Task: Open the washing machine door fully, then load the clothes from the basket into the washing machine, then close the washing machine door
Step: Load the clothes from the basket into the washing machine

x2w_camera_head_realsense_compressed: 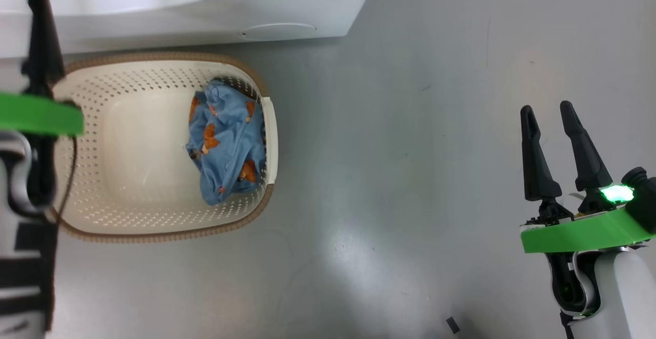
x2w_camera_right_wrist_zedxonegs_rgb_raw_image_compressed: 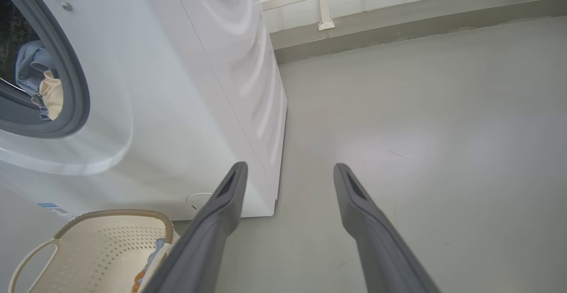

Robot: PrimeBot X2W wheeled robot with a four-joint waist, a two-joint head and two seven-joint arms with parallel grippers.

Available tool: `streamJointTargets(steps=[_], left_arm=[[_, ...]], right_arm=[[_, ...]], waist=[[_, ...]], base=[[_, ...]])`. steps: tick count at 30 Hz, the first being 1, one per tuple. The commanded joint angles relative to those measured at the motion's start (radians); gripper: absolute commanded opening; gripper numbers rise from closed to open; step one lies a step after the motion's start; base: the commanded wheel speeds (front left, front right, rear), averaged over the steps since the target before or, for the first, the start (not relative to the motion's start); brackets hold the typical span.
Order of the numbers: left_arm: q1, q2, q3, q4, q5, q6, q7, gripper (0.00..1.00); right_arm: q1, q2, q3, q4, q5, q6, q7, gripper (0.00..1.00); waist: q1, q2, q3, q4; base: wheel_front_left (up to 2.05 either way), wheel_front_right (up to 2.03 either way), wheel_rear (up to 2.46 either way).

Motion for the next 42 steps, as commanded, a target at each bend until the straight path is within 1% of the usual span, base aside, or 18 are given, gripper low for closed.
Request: streamJointTargets(steps=[1, 11, 15, 16, 19, 22, 32, 33, 35, 36, 42], left_arm=[[-0.030, 0.051, 0.024, -0.010, 0.003, -0.002, 0.006, 1.00], [-0.276, 0.086, -0.065, 0.164, -0.030, -0.002, 0.088, 1.00], [-0.374, 0.108, -0.127, 0.274, -0.035, -0.002, 0.143, 1.00], [-0.374, 0.108, -0.127, 0.274, -0.035, -0.002, 0.143, 1.00], [-0.428, 0.119, -0.175, 0.337, -0.038, -0.002, 0.164, 1.00], [-0.500, 0.132, -0.231, 0.427, -0.047, -0.002, 0.187, 1.00], [-0.635, 0.149, -0.332, 0.632, -0.076, -0.002, 0.169, 1.00], [-0.645, 0.151, -0.340, 0.650, -0.078, -0.002, 0.165, 0.65], [-0.664, 0.151, -0.356, 0.681, -0.084, -0.002, 0.158, 0.06], [-0.675, 0.153, -0.363, 0.692, -0.086, -0.002, 0.152, 0.00], [-0.737, 0.161, -0.391, 0.759, -0.101, -0.002, 0.107, 0.00]], right_arm=[[0.007, -0.001, 0.025, -0.022, -0.014, 0.003, -0.005, 1.00], [-0.010, 0.004, 0.030, -0.022, -0.007, 0.003, -0.005, 1.00], [-0.017, 0.005, 0.030, -0.024, -0.006, 0.003, -0.005, 1.00], [-0.017, 0.005, 0.030, -0.024, -0.006, 0.003, -0.005, 1.00], [-0.022, 0.005, 0.032, -0.025, -0.005, 0.003, -0.005, 1.00], [-0.029, 0.004, 0.036, -0.026, -0.004, 0.003, -0.005, 1.00], [-0.032, 0.007, 0.050, -0.027, 0.001, 0.003, -0.005, 1.00], [-0.032, 0.008, 0.052, -0.027, 0.002, 0.003, -0.005, 1.00], [-0.032, 0.009, 0.055, -0.026, 0.002, 0.003, -0.005, 1.00], [-0.032, 0.009, 0.055, -0.027, 0.003, 0.003, -0.005, 1.00], [-0.029, 0.014, 0.057, -0.030, 0.005, 0.003, -0.005, 1.00]], waist=[[0.0000, 0.0000, 0.007, -0.003], [0.0000, 0.0000, 0.031, -0.014], [0.0000, 0.0000, 0.042, -0.017], [0.0000, 0.0000, 0.042, -0.017], [0.0000, 0.0000, 0.047, -0.020], [0.0000, 0.0000, 0.055, -0.024], [0.0000, 0.0000, 0.062, -0.047], [0.0000, 0.0000, 0.062, -0.050], [0.0000, 0.0000, 0.063, -0.055], [0.0000, 0.0000, 0.065, -0.058], [0.0000, 0.0000, 0.070, -0.070]], base=[[0.00, 0.00, 0.00], [0.00, 0.00, 0.00], [0.00, 0.00, 0.00], [0.00, 0.00, 0.00], [0.00, 0.00, 0.00], [0.00, 0.00, 0.00], [0.00, 0.00, 0.00], [0.00, 0.00, 0.00], [0.00, 0.00, 0.00], [0.00, 0.00, 0.00], [0.00, 0.00, 0.00]])
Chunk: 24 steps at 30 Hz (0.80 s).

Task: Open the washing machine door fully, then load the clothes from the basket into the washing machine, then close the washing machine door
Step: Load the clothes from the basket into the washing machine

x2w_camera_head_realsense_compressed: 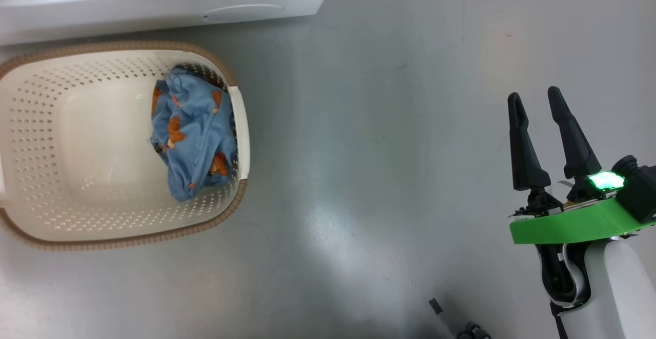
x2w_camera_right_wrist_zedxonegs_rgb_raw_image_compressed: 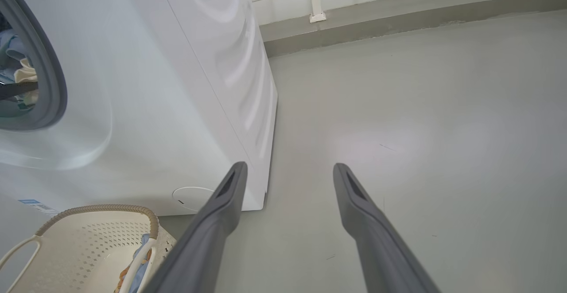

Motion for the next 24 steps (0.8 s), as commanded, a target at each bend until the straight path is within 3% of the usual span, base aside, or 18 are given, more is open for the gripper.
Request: streamJointTargets(steps=[1, 12, 24], left_arm=[[-0.038, 0.058, 0.010, -0.004, -0.014, -0.002, -0.019, 0.00], [-0.172, 0.074, -0.001, 0.048, 0.023, 0.018, -0.156, 0.00], [-0.166, 0.074, 0.013, 0.025, 0.056, 0.015, -0.172, 0.00]], right_arm=[[0.011, 0.003, 0.025, -0.024, 0.004, 0.003, -0.005, 1.00], [0.006, 0.011, 0.050, -0.023, 0.008, 0.003, -0.005, 1.00], [0.007, 0.018, 0.076, -0.019, 0.016, 0.003, -0.005, 1.00]], waist=[[0.0001, -0.0001, 0.002, -0.005], [0.0001, -0.0001, 0.008, -0.037], [0.0001, -0.0001, 0.010, -0.073]], base=[[0.00, 0.00, 0.00], [0.00, 0.00, 0.00], [0.00, 0.00, 0.00]])
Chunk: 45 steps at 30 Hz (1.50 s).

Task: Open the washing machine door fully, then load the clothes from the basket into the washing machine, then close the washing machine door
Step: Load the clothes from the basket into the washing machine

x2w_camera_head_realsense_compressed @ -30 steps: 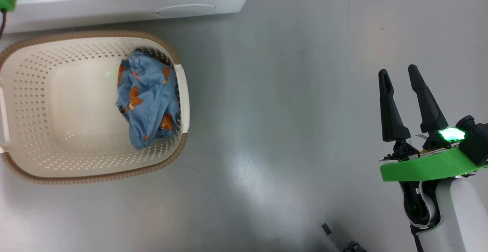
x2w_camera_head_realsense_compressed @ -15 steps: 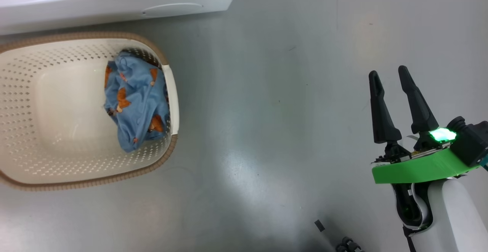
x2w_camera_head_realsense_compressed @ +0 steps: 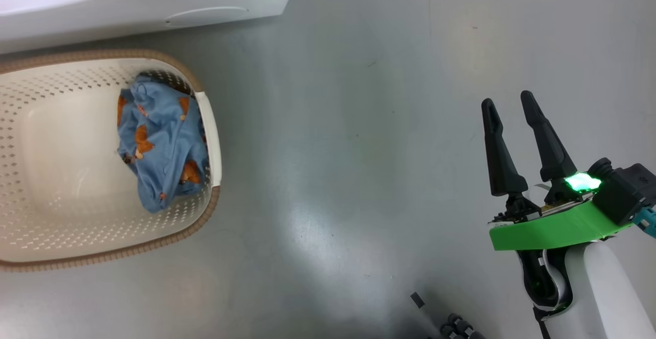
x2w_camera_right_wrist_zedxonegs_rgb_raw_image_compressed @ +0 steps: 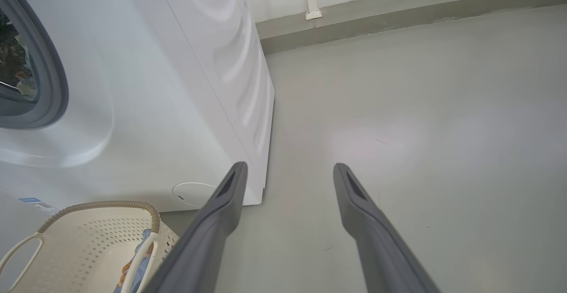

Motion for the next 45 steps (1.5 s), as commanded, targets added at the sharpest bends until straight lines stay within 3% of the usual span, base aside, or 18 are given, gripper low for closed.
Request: streamJointTargets(steps=[1, 8, 14, 16, 26, 27, 29, 30, 31, 45], left_arm=[[-0.006, 0.048, 0.008, -0.002, 0.015, 0.003, -0.005, 0.00], [-0.039, 0.052, 0.014, 0.066, -0.008, -0.006, -0.005, 0.00], [-0.032, 0.088, 0.103, -0.136, 0.011, 0.044, -0.005, 0.00], [0.001, 0.087, 0.114, -0.166, 0.029, 0.043, -0.005, 0.00], [0.006, 0.060, 0.079, 0.030, 0.031, 0.004, -0.005, 0.01], [-0.002, 0.058, 0.073, 0.045, 0.032, 0.001, -0.005, 0.13], [-0.016, 0.053, 0.061, 0.076, 0.032, -0.003, 0.006, 0.45], [-0.023, 0.051, 0.056, 0.090, 0.031, -0.005, 0.013, 0.84], [-0.029, 0.047, 0.052, 0.104, 0.027, -0.007, 0.022, 1.00], [-0.038, 0.006, -0.018, 0.156, -0.029, -0.013, 0.081, 1.00]], right_arm=[[0.008, 0.001, 0.021, -0.020, 0.008, 0.003, -0.005, 1.00], [0.009, 0.005, 0.034, -0.018, 0.011, 0.003, -0.005, 1.00], [-0.002, 0.009, 0.034, -0.026, 0.014, 0.003, -0.005, 1.00], [-0.004, 0.010, 0.035, -0.026, 0.015, 0.003, -0.005, 1.00], [0.001, 0.010, 0.038, -0.028, 0.018, 0.003, -0.005, 1.00], [0.001, 0.010, 0.037, -0.028, 0.018, 0.003, -0.005, 1.00], [0.002, 0.009, 0.036, -0.027, 0.018, 0.003, -0.005, 1.00], [0.002, 0.009, 0.036, -0.027, 0.018, 0.003, -0.005, 1.00], [0.001, 0.009, 0.035, -0.027, 0.018, 0.003, -0.005, 1.00], [-0.003, 0.004, 0.028, -0.029, 0.013, 0.003, -0.005, 1.00]], waist=[[0.0001, -0.0001, 0.000, -0.004], [0.0001, -0.0001, 0.000, -0.017], [0.0001, -0.0001, 0.019, -0.022], [0.0001, -0.0001, 0.021, -0.023], [0.0001, -0.0001, 0.016, -0.021], [0.0001, -0.0001, 0.016, -0.020], [0.0001, -0.0001, 0.014, -0.017], [0.0001, -0.0001, 0.014, -0.016], [0.0001, -0.0001, 0.013, -0.014], [0.0001, -0.0001, 0.007, 0.012]], base=[[0.00, 0.00, 0.00], [0.00, 0.00, 0.00], [0.00, 0.00, 0.00], [0.00, 0.00, 0.00], [0.00, 0.00, 0.00], [0.00, 0.00, 0.00], [0.00, 0.00, 0.00], [0.00, 0.00, 0.00], [0.00, 0.00, 0.00], [0.00, 0.00, 0.00]])
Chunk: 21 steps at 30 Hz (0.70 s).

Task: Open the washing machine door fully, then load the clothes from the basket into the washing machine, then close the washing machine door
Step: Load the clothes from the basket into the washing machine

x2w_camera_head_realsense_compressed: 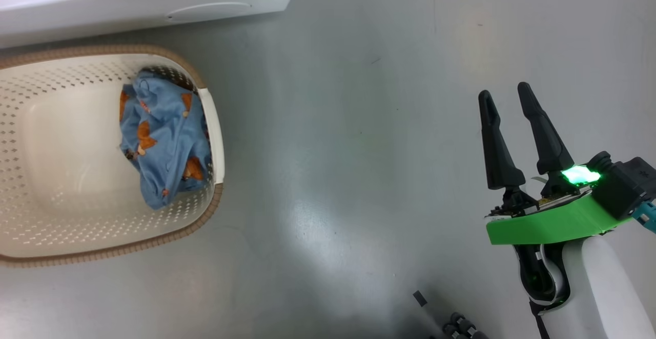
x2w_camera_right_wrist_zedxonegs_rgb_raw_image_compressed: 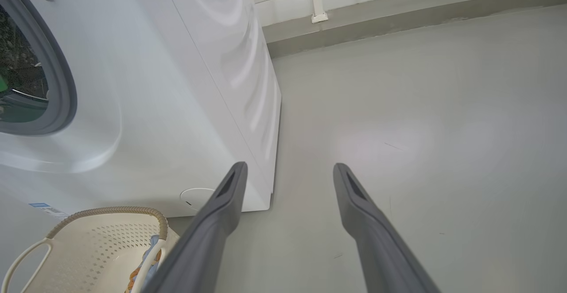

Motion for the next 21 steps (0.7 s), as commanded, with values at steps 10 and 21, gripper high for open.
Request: streamJointTargets(steps=[10, 21], left_arm=[[0.057, 0.020, -0.029, -0.038, -0.079, -0.001, -0.042, 1.00], [0.156, 0.004, -0.052, -0.108, -0.176, -0.001, -0.082, 1.00]], right_arm=[[0.024, -0.016, -0.001, -0.028, 0.000, 0.003, -0.005, 1.00], [0.042, -0.029, -0.022, -0.030, -0.004, 0.003, -0.005, 1.00]], waist=[[0.0000, 0.0000, -0.021, 0.037], [0.0000, 0.0000, -0.055, 0.075]], base=[[0.00, 0.00, 0.00], [0.00, 0.00, 0.00]])
